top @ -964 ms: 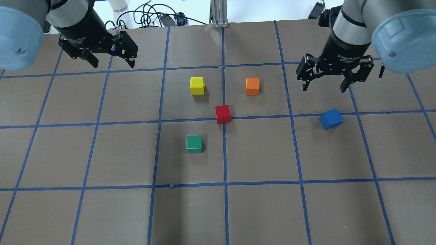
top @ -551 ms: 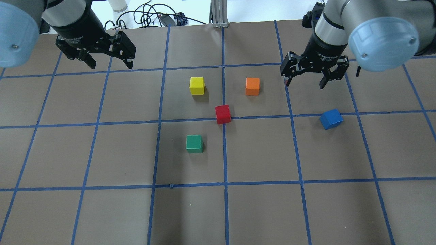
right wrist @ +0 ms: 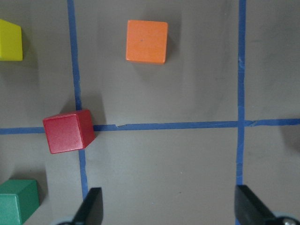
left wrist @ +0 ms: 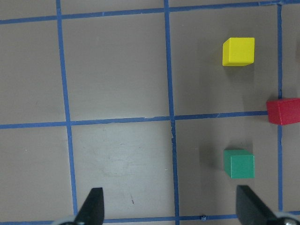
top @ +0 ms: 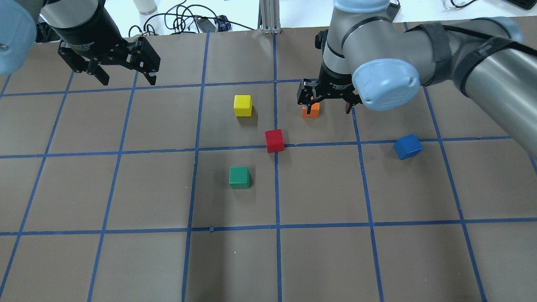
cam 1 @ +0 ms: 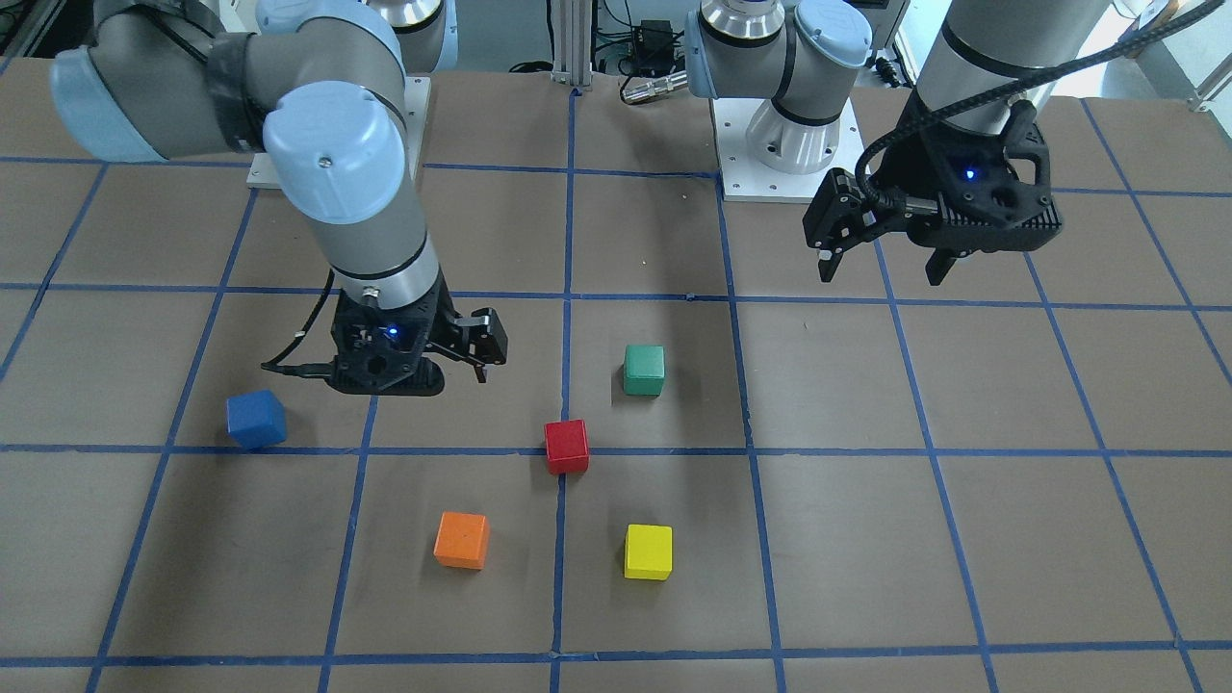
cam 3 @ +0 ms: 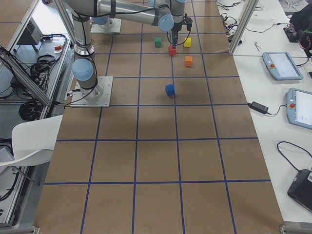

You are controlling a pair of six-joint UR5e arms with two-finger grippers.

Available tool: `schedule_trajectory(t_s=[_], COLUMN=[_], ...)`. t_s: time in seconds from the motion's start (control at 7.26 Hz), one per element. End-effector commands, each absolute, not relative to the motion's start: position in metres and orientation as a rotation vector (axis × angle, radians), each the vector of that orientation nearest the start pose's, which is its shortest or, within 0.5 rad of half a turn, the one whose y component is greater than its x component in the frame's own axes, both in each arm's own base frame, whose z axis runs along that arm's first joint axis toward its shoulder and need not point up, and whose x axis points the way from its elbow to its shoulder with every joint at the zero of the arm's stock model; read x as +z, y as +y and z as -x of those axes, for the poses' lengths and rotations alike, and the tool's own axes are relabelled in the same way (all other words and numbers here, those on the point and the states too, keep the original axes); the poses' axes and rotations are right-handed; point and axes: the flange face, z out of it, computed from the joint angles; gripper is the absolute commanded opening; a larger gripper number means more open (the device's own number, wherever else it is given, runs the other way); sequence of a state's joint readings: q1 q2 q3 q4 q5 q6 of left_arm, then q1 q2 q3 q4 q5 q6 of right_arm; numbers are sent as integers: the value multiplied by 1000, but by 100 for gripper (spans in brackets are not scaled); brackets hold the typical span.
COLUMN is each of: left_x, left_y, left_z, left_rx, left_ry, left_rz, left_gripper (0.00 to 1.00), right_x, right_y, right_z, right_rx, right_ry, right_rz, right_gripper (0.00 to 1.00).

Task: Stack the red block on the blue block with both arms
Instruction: 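Lower the right gripper over the red cube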

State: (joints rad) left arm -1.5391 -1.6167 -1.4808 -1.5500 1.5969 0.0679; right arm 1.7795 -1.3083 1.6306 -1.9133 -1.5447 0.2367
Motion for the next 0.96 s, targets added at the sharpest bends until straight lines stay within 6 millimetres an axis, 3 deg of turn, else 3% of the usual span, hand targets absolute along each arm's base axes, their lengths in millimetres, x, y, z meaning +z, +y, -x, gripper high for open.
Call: schedule_trajectory(t_s=[0.0, 0.14, 0.41, 0.83], left_x=[509, 506, 509, 506], left_y=[-522, -516, -519, -518], left_z=[116, 117, 117, 116], left_rx=[-91, -78, -91, -83], left_ry=[3111, 3102, 3109, 3102], left_rz=[-58, -67, -63, -56], left_gripper=[100, 100, 100, 100], right_x=[323, 305, 274, 239], right_y=[-537, -540, -542, -553], right_z=[-302, -314, -333, -341], right_rx=[-36, -24, 0, -10], right_ry=[3106, 3101, 3105, 3101], right_rz=[-2, -84, -50, -38], right_gripper=[100, 100, 100, 100])
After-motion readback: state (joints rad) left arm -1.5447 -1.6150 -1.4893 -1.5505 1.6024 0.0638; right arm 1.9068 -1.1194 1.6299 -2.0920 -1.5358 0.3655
